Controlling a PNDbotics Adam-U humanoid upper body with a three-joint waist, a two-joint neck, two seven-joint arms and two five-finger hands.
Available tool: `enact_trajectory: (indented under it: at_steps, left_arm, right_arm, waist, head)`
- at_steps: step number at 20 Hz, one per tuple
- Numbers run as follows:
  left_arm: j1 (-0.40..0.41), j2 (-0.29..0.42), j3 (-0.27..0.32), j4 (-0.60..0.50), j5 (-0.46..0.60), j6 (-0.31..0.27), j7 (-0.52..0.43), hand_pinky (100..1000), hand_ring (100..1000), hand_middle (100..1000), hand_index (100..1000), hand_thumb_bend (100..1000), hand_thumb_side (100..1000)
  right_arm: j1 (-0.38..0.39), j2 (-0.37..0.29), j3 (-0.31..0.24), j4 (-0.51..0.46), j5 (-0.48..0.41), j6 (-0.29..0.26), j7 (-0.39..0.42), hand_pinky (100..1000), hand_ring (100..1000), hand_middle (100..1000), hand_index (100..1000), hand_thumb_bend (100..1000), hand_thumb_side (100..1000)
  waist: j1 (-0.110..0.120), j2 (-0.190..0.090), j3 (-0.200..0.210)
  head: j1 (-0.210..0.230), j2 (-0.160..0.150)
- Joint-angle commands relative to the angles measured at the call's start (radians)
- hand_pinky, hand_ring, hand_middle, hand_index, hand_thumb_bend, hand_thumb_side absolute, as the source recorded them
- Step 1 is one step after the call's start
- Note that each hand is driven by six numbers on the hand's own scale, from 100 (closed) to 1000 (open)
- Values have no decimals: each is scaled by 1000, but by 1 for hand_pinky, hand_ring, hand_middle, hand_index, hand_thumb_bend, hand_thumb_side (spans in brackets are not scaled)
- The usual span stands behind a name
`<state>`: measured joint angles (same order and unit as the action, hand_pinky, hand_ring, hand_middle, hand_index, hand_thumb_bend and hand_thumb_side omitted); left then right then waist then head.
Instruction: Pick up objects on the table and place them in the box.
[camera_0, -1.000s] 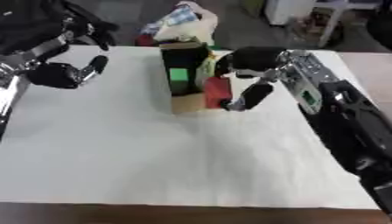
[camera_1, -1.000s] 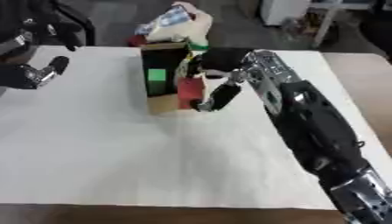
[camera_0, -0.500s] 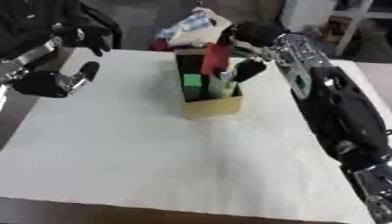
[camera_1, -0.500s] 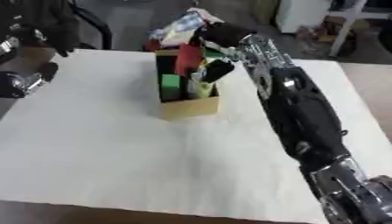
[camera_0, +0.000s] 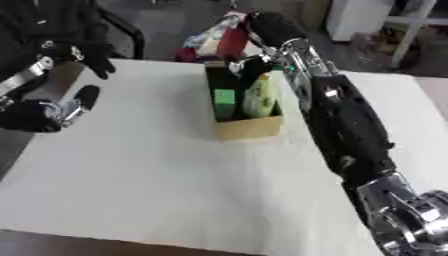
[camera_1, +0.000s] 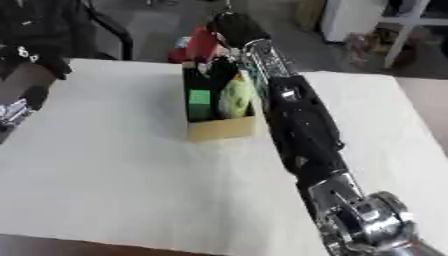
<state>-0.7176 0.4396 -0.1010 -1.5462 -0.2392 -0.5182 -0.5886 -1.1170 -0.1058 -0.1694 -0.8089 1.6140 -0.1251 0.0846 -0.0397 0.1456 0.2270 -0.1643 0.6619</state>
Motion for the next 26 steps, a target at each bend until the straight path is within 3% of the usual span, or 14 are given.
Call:
enact_trajectory:
  at_steps: [1, 2, 6, 11, 16, 22, 26]
  left_arm:
    - [-6, 5, 12, -34, 20, -109, -116, 715, 643, 664, 943, 100, 657]
    - [-2, 3, 14, -36, 25, -105, -112, 709, 637, 659, 939, 100, 642]
    - [5, -4, 19, -43, 36, -87, -101, 703, 631, 654, 937, 100, 650]
    - [6, -6, 20, -46, 39, -77, -101, 702, 629, 651, 935, 100, 657]
    - [8, -6, 21, -44, 38, -75, -105, 702, 629, 651, 935, 100, 663]
    - [20, -1, 29, -39, 37, -70, -102, 699, 627, 649, 935, 100, 668]
    - [51, 8, 46, -29, 35, -57, -85, 694, 626, 650, 936, 100, 676]
  right_arm:
    - [-12, 4, -28, 24, 34, 43, -11, 815, 740, 696, 709, 141, 601]
    - [-6, 9, -31, 33, 38, 51, -9, 816, 745, 703, 721, 177, 574]
    - [16, 27, -39, 57, 62, 76, -6, 818, 757, 728, 773, 158, 614]
    - [29, 36, -40, 56, 98, 95, -35, 824, 779, 773, 930, 262, 659]
    - [28, 37, -39, 38, 138, 116, -92, 836, 798, 803, 999, 377, 700]
    - [25, 29, -13, 3, 134, 92, -146, 827, 786, 801, 997, 344, 669]
    - [33, -2, 48, -45, -2, 20, -196, 805, 756, 776, 982, 248, 606]
  waist:
    - [8, -11, 1]
    - [8, -9, 2]
    - [8, -4, 2]
    - [8, 0, 0]
    - [8, 0, -4]
    - [9, -4, -27]
    - [10, -15, -74]
  head:
    - [-12, -18]
    - [-14, -20]
    - [-20, -26]
    - [-21, -29]
    - [-20, -29]
    - [-4, -21]
    - [34, -5]
